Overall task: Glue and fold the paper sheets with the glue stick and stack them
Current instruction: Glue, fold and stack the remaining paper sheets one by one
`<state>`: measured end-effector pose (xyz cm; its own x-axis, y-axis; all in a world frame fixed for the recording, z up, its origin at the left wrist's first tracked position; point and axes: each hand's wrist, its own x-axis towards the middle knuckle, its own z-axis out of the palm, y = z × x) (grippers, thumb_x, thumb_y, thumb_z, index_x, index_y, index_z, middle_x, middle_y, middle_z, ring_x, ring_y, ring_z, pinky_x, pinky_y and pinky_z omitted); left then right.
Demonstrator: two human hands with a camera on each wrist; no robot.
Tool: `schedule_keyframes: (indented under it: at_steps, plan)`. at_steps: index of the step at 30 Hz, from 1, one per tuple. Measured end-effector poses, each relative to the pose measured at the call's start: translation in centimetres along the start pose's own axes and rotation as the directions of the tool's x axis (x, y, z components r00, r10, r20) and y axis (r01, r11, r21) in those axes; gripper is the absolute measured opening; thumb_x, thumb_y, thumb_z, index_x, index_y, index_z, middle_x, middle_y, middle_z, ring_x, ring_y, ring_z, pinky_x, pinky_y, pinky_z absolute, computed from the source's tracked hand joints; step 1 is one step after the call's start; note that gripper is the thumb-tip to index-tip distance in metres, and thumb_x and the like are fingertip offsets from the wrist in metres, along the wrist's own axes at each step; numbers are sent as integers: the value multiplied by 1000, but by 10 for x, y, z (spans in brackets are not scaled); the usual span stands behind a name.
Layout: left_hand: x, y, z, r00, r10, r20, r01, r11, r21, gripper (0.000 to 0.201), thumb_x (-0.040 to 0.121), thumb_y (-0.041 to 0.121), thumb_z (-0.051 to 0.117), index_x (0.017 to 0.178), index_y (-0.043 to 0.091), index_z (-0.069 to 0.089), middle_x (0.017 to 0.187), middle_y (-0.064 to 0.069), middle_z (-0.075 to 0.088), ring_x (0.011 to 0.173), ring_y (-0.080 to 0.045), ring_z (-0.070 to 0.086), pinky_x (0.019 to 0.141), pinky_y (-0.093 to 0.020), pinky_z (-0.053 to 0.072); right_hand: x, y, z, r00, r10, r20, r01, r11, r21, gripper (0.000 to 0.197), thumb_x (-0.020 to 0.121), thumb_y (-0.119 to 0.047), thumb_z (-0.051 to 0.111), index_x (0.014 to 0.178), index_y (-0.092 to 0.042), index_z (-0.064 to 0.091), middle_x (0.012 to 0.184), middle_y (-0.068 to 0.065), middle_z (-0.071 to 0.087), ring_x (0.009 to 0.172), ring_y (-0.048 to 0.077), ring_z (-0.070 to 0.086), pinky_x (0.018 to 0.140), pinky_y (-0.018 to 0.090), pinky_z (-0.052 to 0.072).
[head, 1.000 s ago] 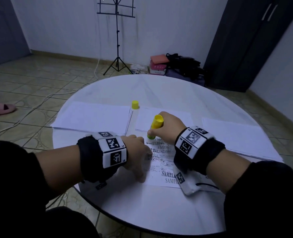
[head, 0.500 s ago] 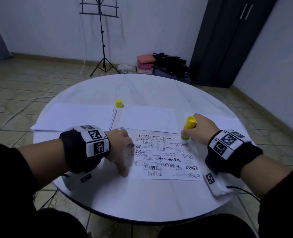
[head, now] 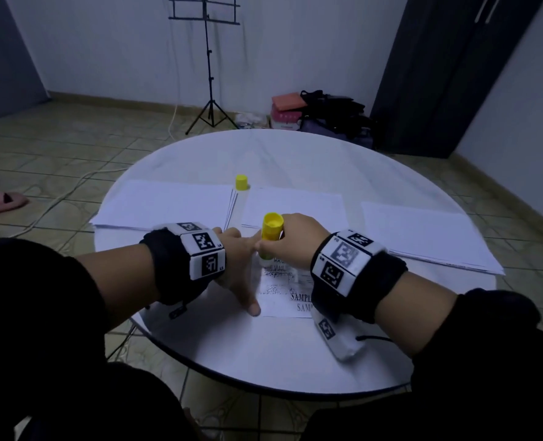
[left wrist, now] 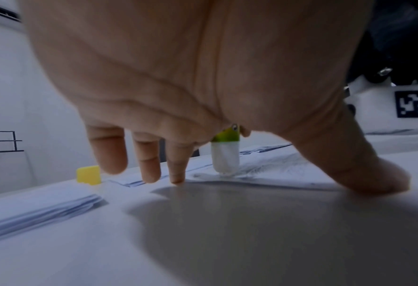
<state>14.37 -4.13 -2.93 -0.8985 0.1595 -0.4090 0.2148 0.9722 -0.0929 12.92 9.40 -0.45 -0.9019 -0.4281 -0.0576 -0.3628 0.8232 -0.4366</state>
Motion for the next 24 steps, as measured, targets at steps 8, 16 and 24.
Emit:
schedule_keyframes:
  at_steps: [8,16,24]
  plan:
    - [1,3,-5,996,85,34,-89,988,124,107,49,80,70,139,38,31,142,5,34,132,-25,30,108,-46,28,-33,1,-1,988,-104,114,110,993,-44,23,84,-35,65,70,-22,53,73,-5,55,75,13,52,64,26,38]
    - [5,11,-12,999,24,34,-31,974,225,127,38,86,68,145,34,23,148,5,29,136,-22,25,111,-49,25,-68,36,-19,994,-40,105,42,999,-17,23,80,-34,68,88,-13,66,90,0,68,86,16,61,77,29,47]
    - [7,19,-18,997,34,73,-53,962,267,126,39,81,73,144,26,29,147,5,34,135,-20,31,113,-44,27,-101,88,-48,991,102,87,-105,994,21,13,77,-30,70,83,-19,74,90,-5,71,87,12,63,83,32,50]
